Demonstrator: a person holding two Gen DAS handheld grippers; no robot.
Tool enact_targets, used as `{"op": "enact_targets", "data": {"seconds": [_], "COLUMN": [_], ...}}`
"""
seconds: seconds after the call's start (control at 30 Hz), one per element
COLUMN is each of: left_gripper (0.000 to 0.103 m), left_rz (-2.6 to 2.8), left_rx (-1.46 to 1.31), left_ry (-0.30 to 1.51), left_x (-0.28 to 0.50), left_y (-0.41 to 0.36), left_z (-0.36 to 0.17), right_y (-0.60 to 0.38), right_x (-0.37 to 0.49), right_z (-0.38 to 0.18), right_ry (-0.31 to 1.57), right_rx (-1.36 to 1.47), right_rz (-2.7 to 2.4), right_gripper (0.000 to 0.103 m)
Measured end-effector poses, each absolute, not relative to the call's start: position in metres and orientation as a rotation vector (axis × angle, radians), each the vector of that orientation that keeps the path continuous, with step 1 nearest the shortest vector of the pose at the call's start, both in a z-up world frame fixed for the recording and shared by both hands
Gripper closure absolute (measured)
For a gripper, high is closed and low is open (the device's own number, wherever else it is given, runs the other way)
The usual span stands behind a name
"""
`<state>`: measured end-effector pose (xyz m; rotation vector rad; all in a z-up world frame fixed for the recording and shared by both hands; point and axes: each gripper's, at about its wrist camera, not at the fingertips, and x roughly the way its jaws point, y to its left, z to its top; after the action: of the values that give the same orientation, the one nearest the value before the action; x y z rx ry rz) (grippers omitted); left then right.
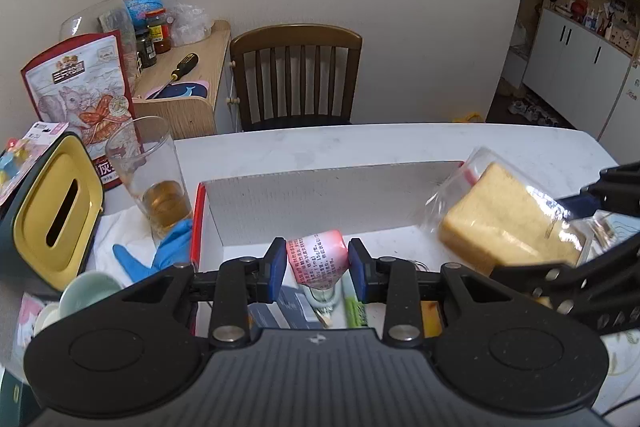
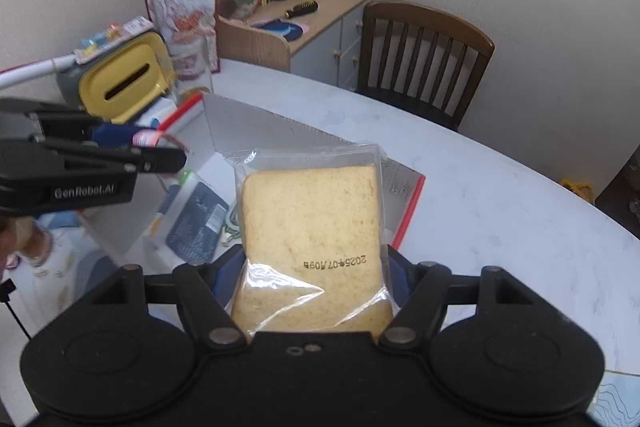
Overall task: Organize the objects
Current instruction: 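Carry the pink packet and bagged bread with both tools over the shoebox, then open both tools to drop the pink packet and bagged bread into the box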
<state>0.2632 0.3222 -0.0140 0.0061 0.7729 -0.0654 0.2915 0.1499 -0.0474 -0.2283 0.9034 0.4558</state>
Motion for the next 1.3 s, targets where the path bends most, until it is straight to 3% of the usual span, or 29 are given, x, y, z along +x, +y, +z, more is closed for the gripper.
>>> {"op": "enact_targets", "data": {"seconds": [0.73, 1.3], "left_gripper": [0.071, 0.071], "left_rz": [-0.05, -0.046], "left_rx": [0.046, -0.01], "left_ry": [0.964, 1.091], "left_x": [0.359, 0.371], "left_y": [0.312, 0.321], "left_z": [-0.093, -0.116], "right_y": [0.215, 0.207], "right_x": [0.317, 0.322], "right_z": [-0.117, -0.131], "right_ry": [0.996, 1.041], "right_rx": [-0.421, -0.37], "right_rz": [0.477, 0.469], "right_gripper": [0.033, 0.03]}}
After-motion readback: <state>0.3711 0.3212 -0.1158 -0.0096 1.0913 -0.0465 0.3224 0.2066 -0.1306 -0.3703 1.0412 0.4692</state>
